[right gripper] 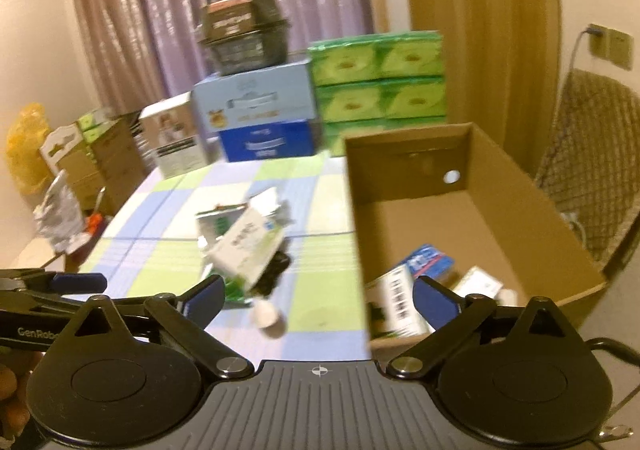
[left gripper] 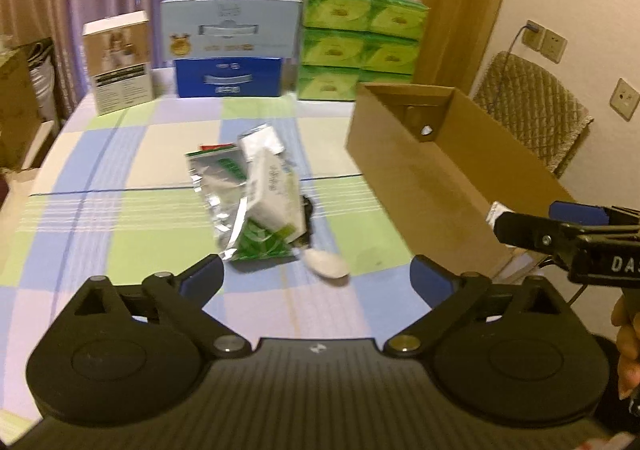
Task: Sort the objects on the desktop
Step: 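Withdraw both tools from the cardboard box back over the table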
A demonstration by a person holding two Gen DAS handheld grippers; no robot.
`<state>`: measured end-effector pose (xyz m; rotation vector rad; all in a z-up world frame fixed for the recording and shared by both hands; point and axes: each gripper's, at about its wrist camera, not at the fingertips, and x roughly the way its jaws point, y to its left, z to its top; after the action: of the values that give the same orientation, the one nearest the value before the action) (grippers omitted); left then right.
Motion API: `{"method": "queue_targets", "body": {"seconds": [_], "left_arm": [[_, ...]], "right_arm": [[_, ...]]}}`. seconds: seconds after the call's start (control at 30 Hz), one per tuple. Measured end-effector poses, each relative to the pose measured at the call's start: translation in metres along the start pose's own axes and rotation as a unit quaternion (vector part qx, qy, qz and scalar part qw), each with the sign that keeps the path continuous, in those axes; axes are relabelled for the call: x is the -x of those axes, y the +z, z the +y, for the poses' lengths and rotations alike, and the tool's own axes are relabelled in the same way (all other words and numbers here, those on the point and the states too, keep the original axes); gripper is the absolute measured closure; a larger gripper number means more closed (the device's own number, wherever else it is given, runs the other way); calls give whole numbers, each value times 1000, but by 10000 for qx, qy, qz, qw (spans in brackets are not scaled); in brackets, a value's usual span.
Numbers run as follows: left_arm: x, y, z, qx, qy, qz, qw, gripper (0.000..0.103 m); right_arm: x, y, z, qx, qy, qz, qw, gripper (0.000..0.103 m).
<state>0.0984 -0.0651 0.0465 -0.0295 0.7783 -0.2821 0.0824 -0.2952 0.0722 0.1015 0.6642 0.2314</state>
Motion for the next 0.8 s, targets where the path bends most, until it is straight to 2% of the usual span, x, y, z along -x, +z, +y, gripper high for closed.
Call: {"method": "queue_targets", "body": {"seconds": [0.43, 0.8], "left_arm": [[21, -30, 42, 170, 361, 67, 9992, 1], [20, -41, 56, 256, 372, 219, 9987, 1]], "right_arm": [[-14, -38, 47, 211, 301, 609, 9975, 2], [-23, -56, 59, 240, 354, 895, 9951, 2]]}}
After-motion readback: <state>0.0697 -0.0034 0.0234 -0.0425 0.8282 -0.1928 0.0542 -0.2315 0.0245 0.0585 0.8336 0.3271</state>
